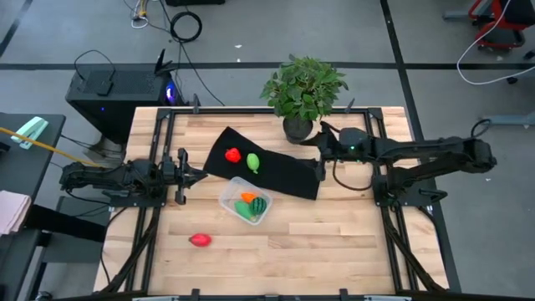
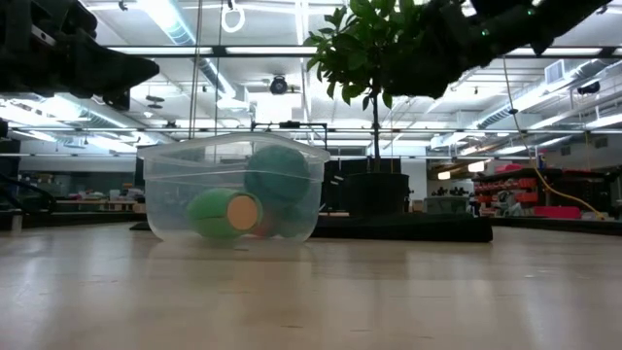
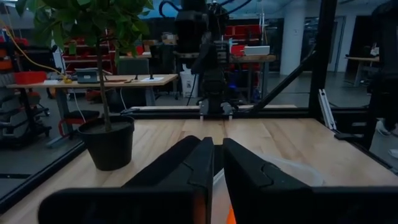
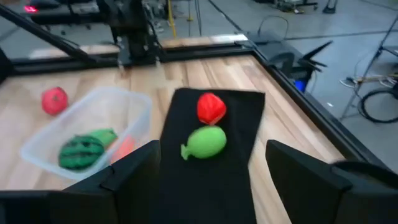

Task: Pick and placing Produce into tupperware
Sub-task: Put the red dragon fruit into the transparent bin

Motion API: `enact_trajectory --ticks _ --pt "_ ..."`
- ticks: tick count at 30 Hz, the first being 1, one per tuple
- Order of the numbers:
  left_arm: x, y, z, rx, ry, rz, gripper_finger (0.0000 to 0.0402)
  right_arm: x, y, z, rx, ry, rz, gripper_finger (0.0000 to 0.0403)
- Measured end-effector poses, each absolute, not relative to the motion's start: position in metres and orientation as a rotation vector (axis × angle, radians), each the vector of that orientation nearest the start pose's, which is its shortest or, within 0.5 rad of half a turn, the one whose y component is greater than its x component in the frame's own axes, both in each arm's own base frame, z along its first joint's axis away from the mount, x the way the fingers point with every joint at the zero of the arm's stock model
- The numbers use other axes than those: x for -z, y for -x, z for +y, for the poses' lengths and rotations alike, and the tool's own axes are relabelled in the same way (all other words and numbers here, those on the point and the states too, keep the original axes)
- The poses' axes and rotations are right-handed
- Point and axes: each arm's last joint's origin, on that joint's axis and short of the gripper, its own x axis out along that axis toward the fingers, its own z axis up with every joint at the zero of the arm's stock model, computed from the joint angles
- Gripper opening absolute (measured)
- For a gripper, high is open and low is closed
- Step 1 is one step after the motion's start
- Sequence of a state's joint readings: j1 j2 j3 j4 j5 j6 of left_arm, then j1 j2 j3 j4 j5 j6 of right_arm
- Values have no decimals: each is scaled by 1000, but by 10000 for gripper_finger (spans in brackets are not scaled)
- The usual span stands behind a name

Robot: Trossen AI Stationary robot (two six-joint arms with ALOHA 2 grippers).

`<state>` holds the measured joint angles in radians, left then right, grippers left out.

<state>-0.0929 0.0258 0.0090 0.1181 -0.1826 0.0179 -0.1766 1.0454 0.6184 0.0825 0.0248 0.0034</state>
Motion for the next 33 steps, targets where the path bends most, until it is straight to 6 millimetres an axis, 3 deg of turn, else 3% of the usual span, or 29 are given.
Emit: enact_trajectory --ticks 7,15,33 --pt "-176 -98 -4 -92 -32 -100 35 -239 -231 -42 207 -28 395 298" --pt "-176 -98 -4 -92 -26 -100 39 -238 -241 -44 215 -21 343 296" --pt "-176 -98 -4 -96 -108 -97 36 -238 -242 -52 285 -71 321 298"
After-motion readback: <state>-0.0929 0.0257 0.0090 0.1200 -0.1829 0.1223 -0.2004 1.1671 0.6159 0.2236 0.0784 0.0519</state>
